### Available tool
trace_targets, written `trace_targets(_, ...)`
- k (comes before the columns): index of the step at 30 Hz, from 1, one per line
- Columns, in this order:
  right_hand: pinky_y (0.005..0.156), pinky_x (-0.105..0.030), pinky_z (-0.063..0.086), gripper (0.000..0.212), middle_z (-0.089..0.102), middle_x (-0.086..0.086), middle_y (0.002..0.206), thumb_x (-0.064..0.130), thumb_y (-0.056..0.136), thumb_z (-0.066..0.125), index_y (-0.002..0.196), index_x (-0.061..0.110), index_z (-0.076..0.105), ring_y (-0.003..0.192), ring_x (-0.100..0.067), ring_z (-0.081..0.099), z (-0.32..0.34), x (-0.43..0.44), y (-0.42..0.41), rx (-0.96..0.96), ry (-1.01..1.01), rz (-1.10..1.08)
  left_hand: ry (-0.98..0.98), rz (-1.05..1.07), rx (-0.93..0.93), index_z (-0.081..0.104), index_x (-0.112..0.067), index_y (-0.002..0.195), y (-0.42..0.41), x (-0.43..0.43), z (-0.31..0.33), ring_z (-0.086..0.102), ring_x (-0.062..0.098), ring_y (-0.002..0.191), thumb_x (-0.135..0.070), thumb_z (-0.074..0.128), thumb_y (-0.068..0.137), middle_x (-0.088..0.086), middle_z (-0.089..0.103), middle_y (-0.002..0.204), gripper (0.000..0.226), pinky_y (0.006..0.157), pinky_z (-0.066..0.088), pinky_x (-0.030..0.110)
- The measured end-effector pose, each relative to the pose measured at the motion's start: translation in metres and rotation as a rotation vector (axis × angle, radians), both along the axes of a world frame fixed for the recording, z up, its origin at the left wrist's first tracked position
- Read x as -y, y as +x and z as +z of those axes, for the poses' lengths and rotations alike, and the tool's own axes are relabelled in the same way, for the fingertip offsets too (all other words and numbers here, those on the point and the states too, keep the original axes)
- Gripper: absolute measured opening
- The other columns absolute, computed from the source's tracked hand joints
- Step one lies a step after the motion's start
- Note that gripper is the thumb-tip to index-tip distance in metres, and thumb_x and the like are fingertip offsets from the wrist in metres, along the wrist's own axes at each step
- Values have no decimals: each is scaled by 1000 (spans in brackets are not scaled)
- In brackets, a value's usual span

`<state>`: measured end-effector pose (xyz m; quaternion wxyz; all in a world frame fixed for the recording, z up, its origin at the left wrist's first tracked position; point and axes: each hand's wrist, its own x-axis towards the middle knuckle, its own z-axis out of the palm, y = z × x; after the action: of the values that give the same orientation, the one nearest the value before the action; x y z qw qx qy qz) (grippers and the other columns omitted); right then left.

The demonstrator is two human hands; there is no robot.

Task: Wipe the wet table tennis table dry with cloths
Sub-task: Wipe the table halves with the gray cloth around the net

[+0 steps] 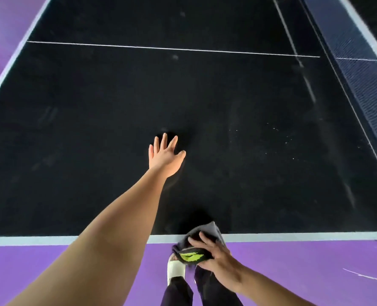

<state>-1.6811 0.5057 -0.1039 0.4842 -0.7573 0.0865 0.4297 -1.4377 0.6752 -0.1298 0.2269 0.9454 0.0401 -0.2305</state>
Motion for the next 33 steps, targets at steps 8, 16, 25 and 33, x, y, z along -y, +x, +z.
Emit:
trace_targets(8, 97, -46, 49, 26, 73, -21, 110, 19, 91, 65, 111, 4, 72, 101, -35, 69, 63, 67, 42, -273, 295, -700, 6, 209, -39, -1, -38, 160, -50, 58, -2, -23, 20, 153, -51, 23, 102, -7, -17, 167, 64, 123, -15, 47)
trace_targets(16, 98, -44, 51, 12, 70, -2, 101, 28, 97, 62, 102, 18, 66, 95, -22, 67, 95, 181, 218, 213, 50, -972, 68, 539, 27, -5, -42, 158, -36, 115, -17, -22, 25, 153, -61, 12, 100, -6, -14, 168, 64, 121, -15, 54)
trace_targets(25, 112, -46, 32, 44, 54, 5, 140, 33, 103, 40, 146, 24, 44, 135, -21, 45, 37, 246, 402, 840, -621, -497, 320, 627, 109, -5, -45, 158, -24, 130, -41, -16, 25, 154, -64, 15, 97, -6, -7, 169, 67, 122, -9, 55)
trace_targets(33, 118, -60, -6, 48, 7, 13, 166, 42, 102, 36, 150, 48, 30, 154, -13, -3, -46, 189, 557, 511, -762, -230, 387, 658, 163, 0, -49, 157, -22, 131, -51, -12, 22, 155, -68, 12, 91, -8, 0, 169, 70, 122, -5, 52)
